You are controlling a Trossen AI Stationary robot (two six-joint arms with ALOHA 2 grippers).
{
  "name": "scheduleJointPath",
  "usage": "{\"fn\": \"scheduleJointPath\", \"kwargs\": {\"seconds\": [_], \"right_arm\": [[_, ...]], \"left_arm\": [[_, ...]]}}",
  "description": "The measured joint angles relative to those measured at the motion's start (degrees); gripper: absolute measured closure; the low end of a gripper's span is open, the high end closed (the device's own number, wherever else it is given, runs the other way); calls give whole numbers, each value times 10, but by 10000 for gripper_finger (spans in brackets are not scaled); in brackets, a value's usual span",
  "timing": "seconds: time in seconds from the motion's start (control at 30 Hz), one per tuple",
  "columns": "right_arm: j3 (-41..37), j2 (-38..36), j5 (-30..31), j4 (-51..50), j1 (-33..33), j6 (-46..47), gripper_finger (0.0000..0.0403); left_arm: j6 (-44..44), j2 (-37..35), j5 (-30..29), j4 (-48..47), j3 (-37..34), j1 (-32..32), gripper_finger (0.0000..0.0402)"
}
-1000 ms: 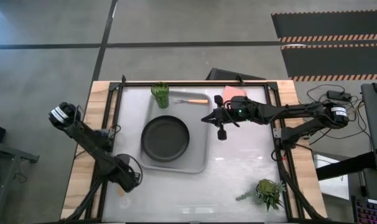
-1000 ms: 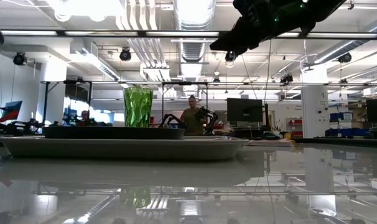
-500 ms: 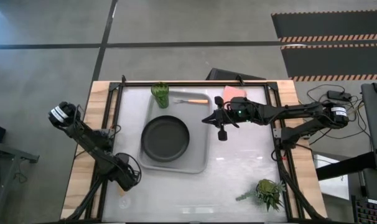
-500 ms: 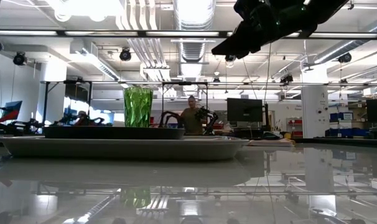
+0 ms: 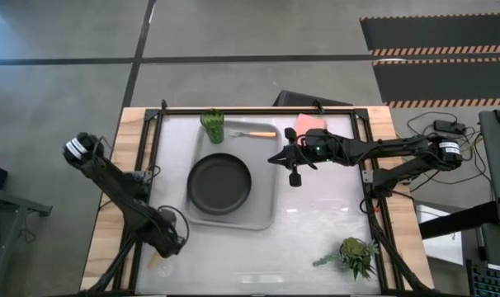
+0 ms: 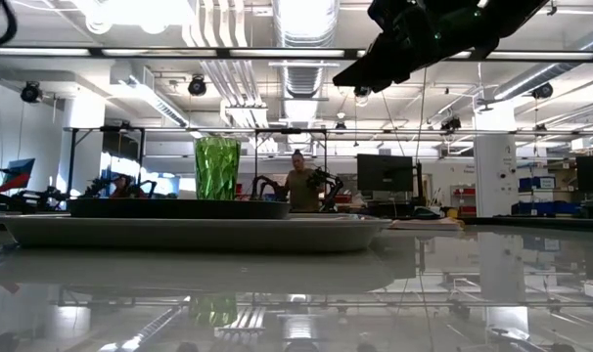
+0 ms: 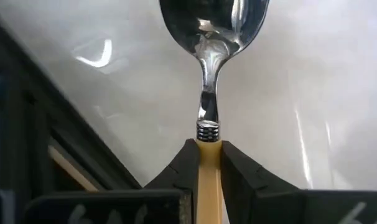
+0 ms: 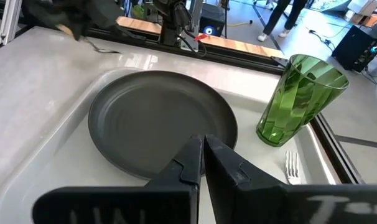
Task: Pick and place plate/cup/fork/spoon on tray
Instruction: Put the yellow spoon on the gray serving tray to the left of the yellow fork
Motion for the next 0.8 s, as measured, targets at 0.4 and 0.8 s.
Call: {"fn": "scheduleJointPath", "kwargs": {"seconds": [0.4,0.8], "right_arm": [[0,0,-47,0,0,1,394],[-22,51,-216,199,39,119,385]], "left_arm": [[297,-98,-421,121,79,14,378],[1066,-102,-344,595,42,134,378]]}}
